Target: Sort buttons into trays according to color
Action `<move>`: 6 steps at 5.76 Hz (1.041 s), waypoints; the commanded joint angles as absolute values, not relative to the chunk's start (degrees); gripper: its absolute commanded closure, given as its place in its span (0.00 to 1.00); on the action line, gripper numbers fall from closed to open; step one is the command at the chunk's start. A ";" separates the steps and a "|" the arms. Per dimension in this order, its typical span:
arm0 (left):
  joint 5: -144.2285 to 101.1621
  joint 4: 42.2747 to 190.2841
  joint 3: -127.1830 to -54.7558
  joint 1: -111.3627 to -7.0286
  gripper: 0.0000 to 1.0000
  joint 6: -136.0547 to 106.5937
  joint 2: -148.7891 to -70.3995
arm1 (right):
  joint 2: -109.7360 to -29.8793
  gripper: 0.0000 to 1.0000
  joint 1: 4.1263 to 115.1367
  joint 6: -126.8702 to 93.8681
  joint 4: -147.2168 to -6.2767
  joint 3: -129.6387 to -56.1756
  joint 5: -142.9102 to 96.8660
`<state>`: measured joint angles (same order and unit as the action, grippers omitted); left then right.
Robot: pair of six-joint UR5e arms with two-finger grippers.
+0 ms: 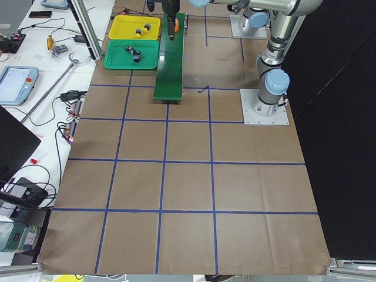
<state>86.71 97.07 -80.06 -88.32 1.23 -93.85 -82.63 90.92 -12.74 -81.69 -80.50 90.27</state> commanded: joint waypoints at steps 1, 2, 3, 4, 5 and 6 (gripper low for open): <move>86.84 97.03 -80.07 -88.33 0.02 1.23 -93.87 | -82.62 0.00 90.88 -12.57 -81.74 -80.51 90.35; 86.92 97.03 -80.16 -88.33 0.02 1.23 -93.87 | -82.62 0.00 90.62 -12.05 -81.56 -80.42 90.44; 86.92 97.03 -80.16 -88.33 0.02 1.23 -93.95 | -82.62 0.00 90.53 -7.95 -81.65 -80.42 90.53; 86.92 97.03 -80.16 -88.33 0.02 1.23 -93.96 | -82.62 0.00 90.44 -7.74 -81.65 -80.42 90.53; 87.01 97.03 -80.24 -88.33 0.02 1.23 -93.78 | -82.62 0.00 90.44 -7.91 -81.65 -80.42 90.44; 87.01 97.03 -80.42 -88.33 0.02 1.23 -93.69 | -82.70 0.00 90.44 -8.00 -81.56 -80.42 90.44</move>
